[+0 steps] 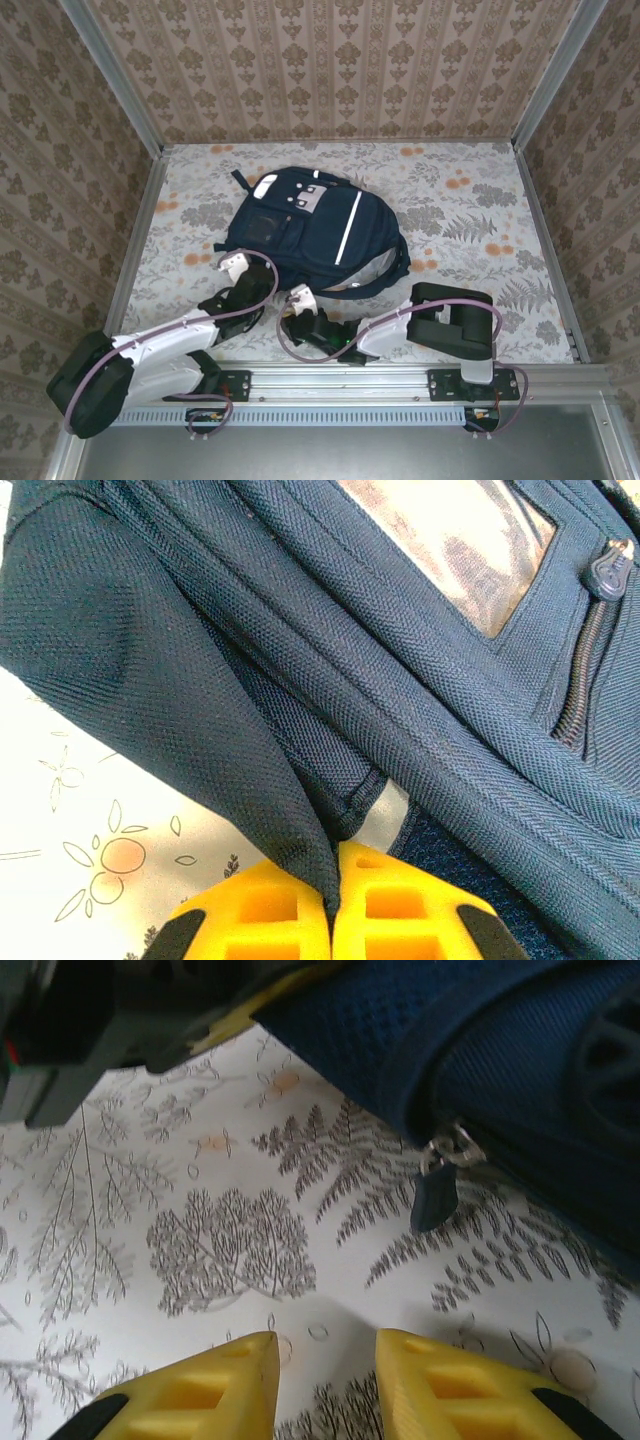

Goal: Pack the student bag

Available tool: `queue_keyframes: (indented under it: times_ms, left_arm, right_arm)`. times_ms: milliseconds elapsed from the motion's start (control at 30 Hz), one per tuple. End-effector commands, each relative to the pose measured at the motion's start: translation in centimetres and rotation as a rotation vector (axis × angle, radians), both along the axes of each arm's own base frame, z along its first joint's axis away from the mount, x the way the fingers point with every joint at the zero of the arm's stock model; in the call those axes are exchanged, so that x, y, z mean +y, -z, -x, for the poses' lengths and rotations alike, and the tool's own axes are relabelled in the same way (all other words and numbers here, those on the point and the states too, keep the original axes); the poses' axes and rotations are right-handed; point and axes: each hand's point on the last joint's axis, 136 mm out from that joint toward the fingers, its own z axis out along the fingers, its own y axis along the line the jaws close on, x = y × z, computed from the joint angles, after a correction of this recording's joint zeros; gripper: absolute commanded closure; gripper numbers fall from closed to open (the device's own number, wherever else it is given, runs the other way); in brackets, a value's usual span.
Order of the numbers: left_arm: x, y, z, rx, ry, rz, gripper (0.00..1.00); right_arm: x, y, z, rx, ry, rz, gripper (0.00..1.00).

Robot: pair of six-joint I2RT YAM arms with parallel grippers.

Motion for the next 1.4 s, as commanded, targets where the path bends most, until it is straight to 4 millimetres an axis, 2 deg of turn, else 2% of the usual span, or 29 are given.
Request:
queue_keyframes:
  times_ms: [0,67,133,267,367,433,467,633,867,933,1067,1100,1167,1267,1367]
  left_arm:
    - [-1.2,-1.3,0.3,-0.007,0.044,0.037,1.0]
    - [-1.2,-1.3,0.3,-0.006,0.047,0.039,1.0]
    - [-1.3,-1.3,0.3,-0.003,0.047,0.04,1.0]
    - [-1.3,-1.3,0.3,-0.001,0.047,0.042,1.0]
    - [-1.2,-1.2,0.3,0.0,0.042,0.036,1.0]
    - [-1.0,-1.0,0.4,0.006,0.03,0.031,1.0]
    - [-0.9,-0.9,0.3,0.008,0.024,0.033,1.0]
    - [-0.3,-0.5,0.1,0.025,-0.003,0.03,1.0]
    - [1.8,0.3,-0.4,0.064,-0.064,0.038,1.0]
    - [1.5,0.2,-0.5,0.053,-0.056,0.061,1.0]
    - [0.5,-0.2,-0.4,0.049,-0.028,0.068,1.0]
    - [0.3,-0.4,-0.4,0.047,-0.021,0.066,1.0]
    - [-0.2,-0.7,-0.4,0.042,-0.01,0.059,1.0]
    - [-0.9,-0.9,-0.5,0.045,0.001,0.054,1.0]
    - [-1.4,-0.6,-0.6,0.058,0.011,0.056,1.0]
  right_arm:
    - [-0.2,-0.6,-2.2,-0.054,0.103,-0.032,0.66]
    - [-0.2,-0.4,-2.8,-0.06,0.126,-0.025,0.62]
    - [0.0,-0.2,-3.4,-0.061,0.138,-0.013,0.62]
    - [-0.4,0.2,-4.6,-0.076,0.188,0.005,0.68]
    - [-0.9,0.1,-4.7,-0.089,0.195,0.004,0.83]
    - [-1.2,0.0,-4.5,-0.095,0.19,0.004,0.98]
    - [-1.4,-0.1,-4.4,-0.1,0.186,0.0,1.0]
    - [-3.3,0.0,-3.9,-0.089,0.204,0.012,1.0]
    - [-7.0,1.1,-3.0,-0.061,0.249,0.037,1.0]
    - [-7.2,1.1,-2.9,-0.061,0.246,0.044,1.0]
    - [-5.7,0.5,-2.3,-0.09,0.193,0.04,1.0]
    - [-5.1,0.2,-2.2,-0.098,0.176,0.031,0.96]
    - [-3.8,-0.3,-1.8,-0.108,0.132,0.013,0.81]
    - [-2.2,-1.0,-1.3,-0.126,0.09,0.008,0.66]
    - [-1.2,-1.3,-1.3,-0.132,0.072,0.002,0.59]
